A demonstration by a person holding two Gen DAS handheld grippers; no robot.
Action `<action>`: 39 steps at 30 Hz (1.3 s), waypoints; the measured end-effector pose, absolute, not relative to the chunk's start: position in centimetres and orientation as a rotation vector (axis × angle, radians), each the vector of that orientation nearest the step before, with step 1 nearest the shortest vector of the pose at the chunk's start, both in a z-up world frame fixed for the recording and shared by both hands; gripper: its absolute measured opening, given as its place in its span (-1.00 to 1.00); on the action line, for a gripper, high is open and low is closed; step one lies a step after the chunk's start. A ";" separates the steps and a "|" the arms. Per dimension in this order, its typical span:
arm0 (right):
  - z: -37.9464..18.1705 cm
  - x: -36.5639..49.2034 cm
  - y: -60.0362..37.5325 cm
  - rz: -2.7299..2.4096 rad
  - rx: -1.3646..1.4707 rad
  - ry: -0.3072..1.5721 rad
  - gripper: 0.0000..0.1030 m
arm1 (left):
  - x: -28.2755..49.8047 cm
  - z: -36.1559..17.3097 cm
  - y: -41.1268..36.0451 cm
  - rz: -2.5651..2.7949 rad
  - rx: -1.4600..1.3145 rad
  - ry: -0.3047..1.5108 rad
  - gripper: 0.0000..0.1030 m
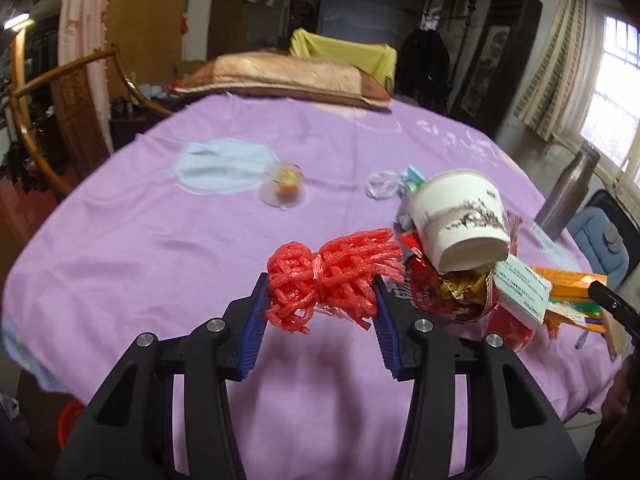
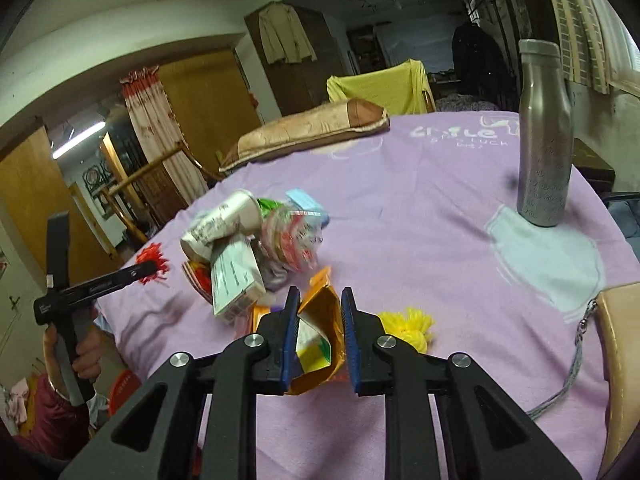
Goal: Collect trash
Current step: 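Carry net and box to the red wastebasket while both tools release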
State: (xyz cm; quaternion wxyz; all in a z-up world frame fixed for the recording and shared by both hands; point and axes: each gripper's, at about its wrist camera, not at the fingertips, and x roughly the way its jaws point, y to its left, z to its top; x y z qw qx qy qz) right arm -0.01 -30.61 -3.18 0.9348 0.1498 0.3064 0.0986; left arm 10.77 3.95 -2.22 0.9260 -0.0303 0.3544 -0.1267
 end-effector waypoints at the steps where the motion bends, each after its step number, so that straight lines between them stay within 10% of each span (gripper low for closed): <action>1: -2.8 -0.2 -30.8 0.212 0.317 0.617 -0.60 | 10.4 -1.9 4.4 -0.250 -0.067 0.718 -0.06; 26: 3.6 0.5 -21.6 0.485 0.262 0.546 -0.62 | -1.6 -9.6 27.5 0.242 -0.289 0.838 -0.02; 31: 4.4 1.8 -14.1 0.621 0.195 0.579 -0.62 | -2.6 -12.5 30.2 0.322 -0.286 0.888 0.69; 39: 3.5 2.7 0.5 0.876 0.061 0.706 -0.63 | -5.4 -14.1 34.8 0.437 -0.339 0.860 0.84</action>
